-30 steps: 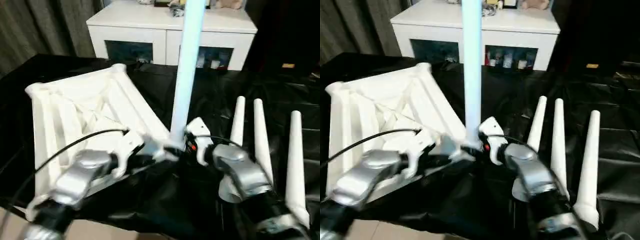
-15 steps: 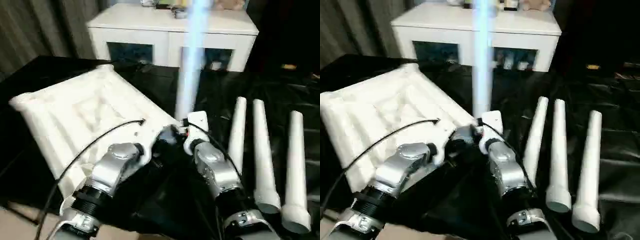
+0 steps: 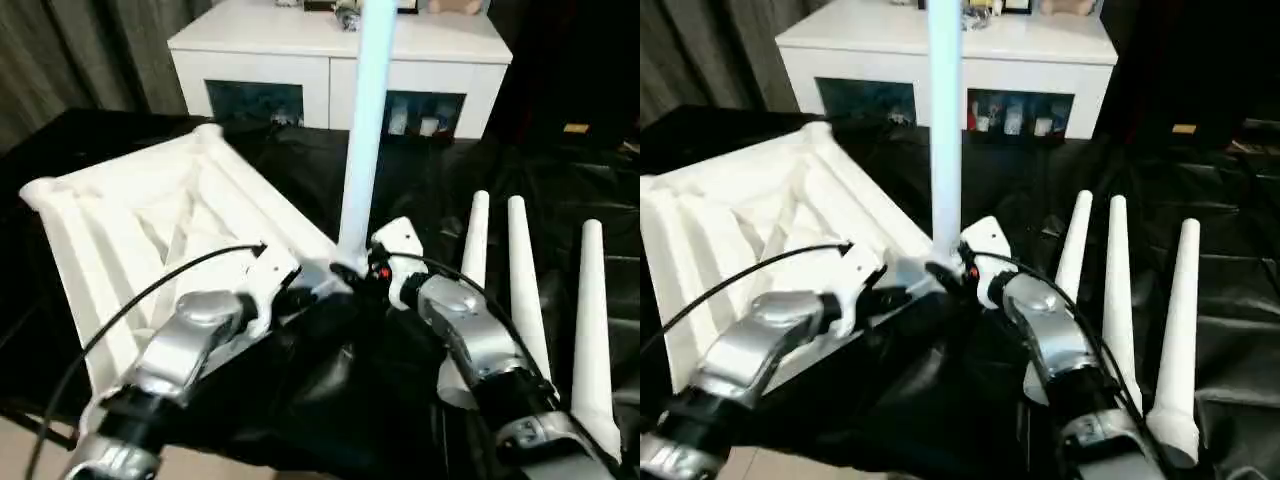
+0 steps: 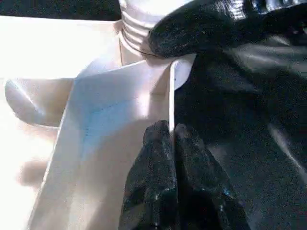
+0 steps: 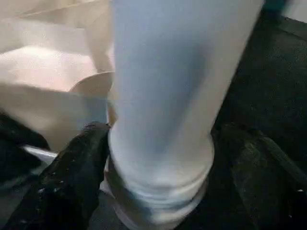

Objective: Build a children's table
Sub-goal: Rotate leg to tighten

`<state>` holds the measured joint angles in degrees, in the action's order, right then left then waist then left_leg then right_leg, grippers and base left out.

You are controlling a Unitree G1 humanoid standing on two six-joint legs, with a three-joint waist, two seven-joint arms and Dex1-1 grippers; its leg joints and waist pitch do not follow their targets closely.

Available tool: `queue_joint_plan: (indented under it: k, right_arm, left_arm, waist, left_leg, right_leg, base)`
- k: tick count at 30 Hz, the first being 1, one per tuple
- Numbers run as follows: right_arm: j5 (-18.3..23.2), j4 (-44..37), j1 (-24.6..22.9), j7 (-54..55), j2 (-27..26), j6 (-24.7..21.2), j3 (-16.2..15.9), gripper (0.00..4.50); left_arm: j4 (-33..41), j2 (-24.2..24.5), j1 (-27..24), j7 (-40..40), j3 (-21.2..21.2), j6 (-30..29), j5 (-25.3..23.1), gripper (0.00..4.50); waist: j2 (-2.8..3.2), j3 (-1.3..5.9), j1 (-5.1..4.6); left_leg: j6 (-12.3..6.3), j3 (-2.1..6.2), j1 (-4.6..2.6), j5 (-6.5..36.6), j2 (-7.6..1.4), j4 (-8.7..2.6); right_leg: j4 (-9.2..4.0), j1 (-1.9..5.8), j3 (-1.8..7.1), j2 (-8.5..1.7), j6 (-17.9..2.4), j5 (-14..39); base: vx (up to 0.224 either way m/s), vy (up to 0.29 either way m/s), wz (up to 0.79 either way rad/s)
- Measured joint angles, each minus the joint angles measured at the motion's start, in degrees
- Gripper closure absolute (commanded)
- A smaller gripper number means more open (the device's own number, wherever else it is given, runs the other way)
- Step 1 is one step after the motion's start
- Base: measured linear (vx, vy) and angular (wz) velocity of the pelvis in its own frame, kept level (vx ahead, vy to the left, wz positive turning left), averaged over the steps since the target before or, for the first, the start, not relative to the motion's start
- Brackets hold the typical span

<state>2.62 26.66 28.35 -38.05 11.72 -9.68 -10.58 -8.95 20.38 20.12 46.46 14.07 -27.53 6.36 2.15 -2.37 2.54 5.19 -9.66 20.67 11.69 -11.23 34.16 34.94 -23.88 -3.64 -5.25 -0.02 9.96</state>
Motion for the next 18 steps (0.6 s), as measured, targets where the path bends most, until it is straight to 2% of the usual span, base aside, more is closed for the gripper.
queue_joint_plan:
  k: [5, 7, 11, 12, 17, 18]
  right_arm:
    - [2.25, -5.67, -2.26, -12.61, 5.97, -1.55, -3.69, 0.63]
    - [2.38, -6.52, -2.99, -15.73, 7.17, -1.60, -4.60, 0.63]
    - [2.36, -6.32, -3.18, -16.85, 7.33, -1.60, -4.48, 0.63]
    - [2.38, -6.27, -3.18, -16.76, 7.12, -1.77, -4.41, 0.91]
    - [2.52, -6.26, -3.01, -16.62, 7.02, -2.68, -3.99, 1.17]
    - [2.56, -6.27, -3.01, -16.64, 7.01, -2.73, -3.96, 1.42]
  left_arm:
    - [3.61, 3.59, -2.40, 6.81, 1.05, -0.48, 2.49, 4.50]
    - [3.74, 3.96, -2.48, 7.80, 1.33, -0.74, 2.75, 4.50]
    - [3.74, 4.22, -2.58, 8.31, 1.43, -0.76, 2.80, 4.50]
    - [3.74, 4.31, -2.58, 8.31, 1.43, -0.77, 2.80, 4.50]
    - [3.74, 4.44, -2.59, 8.76, 1.47, -0.80, 2.88, 4.50]
    - [3.74, 4.48, -2.59, 8.87, 1.47, -0.81, 2.89, 4.50]
  waist:
    - [0.00, -0.03, 1.10]
    - [-0.02, -0.04, 1.17]
    - [-0.04, -0.05, 1.05]
    - [-0.03, -0.05, 1.03]
    - [-0.03, -0.05, 1.04]
    - [-0.03, -0.05, 1.04]
  left_leg:
    - [-0.03, -0.04, -0.04, 0.00, -0.03, 0.12]
    - [-0.04, -0.06, -0.05, -0.01, -0.07, 0.21]
    - [-0.03, -0.06, -0.11, -0.01, -0.08, 0.22]
    - [-0.03, -0.05, -0.12, -0.01, -0.09, 0.21]
    - [-0.03, -0.04, -0.11, -0.01, -0.09, 0.21]
    - [-0.03, -0.04, -0.10, -0.01, -0.09, 0.21]
  right_leg:
    - [0.00, -0.08, -0.02, -0.01, -0.02, 0.01]
    - [0.02, -0.01, 0.00, -0.02, -0.02, 0.01]
    - [0.07, 0.03, 0.01, -0.01, -0.06, -0.02]
    - [0.09, 0.02, 0.01, -0.01, -0.06, -0.02]
    - [0.09, 0.04, 0.00, -0.01, -0.06, -0.02]
    - [0.08, 0.04, 0.00, -0.01, -0.06, -0.02]
  base:
    - [0.000, 0.000, 0.00]
    - [0.000, 0.000, 0.00]
    - [0.000, 0.000, 0.00]
    - [0.000, 0.000, 0.00]
    - [0.000, 0.000, 0.00]
    - [0.000, 0.000, 0.00]
